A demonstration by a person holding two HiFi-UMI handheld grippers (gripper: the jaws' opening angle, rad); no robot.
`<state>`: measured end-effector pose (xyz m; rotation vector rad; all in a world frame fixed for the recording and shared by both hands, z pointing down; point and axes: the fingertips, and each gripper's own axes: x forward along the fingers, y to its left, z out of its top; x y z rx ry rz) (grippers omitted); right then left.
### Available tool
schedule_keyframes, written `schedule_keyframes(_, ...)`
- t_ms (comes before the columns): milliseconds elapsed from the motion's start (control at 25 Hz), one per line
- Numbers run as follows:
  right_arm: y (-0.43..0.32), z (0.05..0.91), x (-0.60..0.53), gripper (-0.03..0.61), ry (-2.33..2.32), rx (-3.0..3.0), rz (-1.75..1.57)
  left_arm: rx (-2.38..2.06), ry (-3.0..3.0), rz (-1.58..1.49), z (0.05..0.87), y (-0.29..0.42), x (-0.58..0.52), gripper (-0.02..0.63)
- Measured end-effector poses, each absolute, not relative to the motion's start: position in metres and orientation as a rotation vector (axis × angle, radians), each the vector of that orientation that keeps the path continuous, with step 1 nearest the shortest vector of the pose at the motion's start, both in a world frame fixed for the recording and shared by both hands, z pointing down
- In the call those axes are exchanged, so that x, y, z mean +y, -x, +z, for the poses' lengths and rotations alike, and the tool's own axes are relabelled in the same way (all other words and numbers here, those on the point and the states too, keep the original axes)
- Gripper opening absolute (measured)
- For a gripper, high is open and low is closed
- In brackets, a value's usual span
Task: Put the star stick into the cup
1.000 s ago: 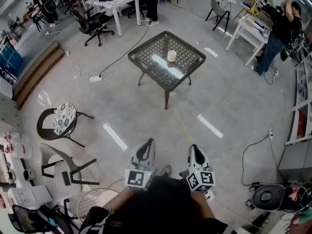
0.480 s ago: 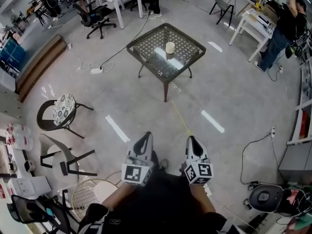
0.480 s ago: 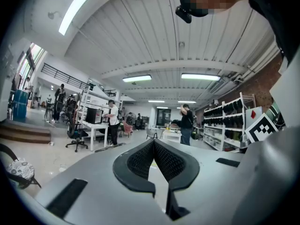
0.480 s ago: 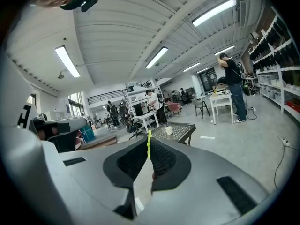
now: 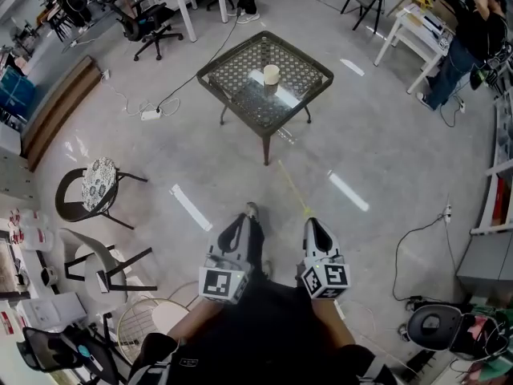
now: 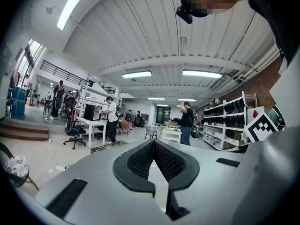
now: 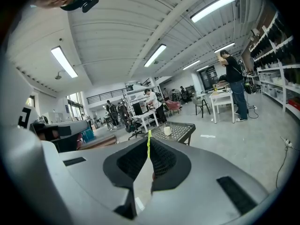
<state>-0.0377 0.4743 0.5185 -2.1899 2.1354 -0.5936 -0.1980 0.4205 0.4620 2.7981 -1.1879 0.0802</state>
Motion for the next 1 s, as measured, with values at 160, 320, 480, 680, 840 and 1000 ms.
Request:
schedule_keyframes(160, 0.027, 0.524, 0.436, 0.02, 2.203, 2.135, -0.619, -1.19, -2.754, 0.075, 0.468, 0.184, 0.376, 0.017)
schedule_keyframes(320, 0.013, 0.522, 0.388, 0.02, 2.204, 2.14, -0.61, -1.163, -2.786, 0.076, 0.471, 0.165, 0.325, 0.017)
schedule_keyframes(480, 0.0, 0.519, 0.33, 0.02, 2.222, 2.14, -0.614, -1.144, -2.765, 0.074, 0.462, 0.147, 0.263, 0.017)
schedule_keyframes(680, -0.012, 0.513, 0.26, 0.02, 2.238, 2.132, -0.629, -1.079, -2.789, 0.092, 0.461, 0.127, 0.193, 0.017)
schedule_keyframes(840, -0.025, 0.511, 0.21, 0.02, 2.254, 2.138, -0.633, -1.054, -2.811, 0.088, 0.459, 0.114, 0.143, 0.017)
schedule_keyframes(1000, -0.03, 0.51, 0.167, 0.02, 2.258, 2.147, -0.617, -1.038, -2.798, 0.065, 0.459, 0.109, 0.107, 0.017)
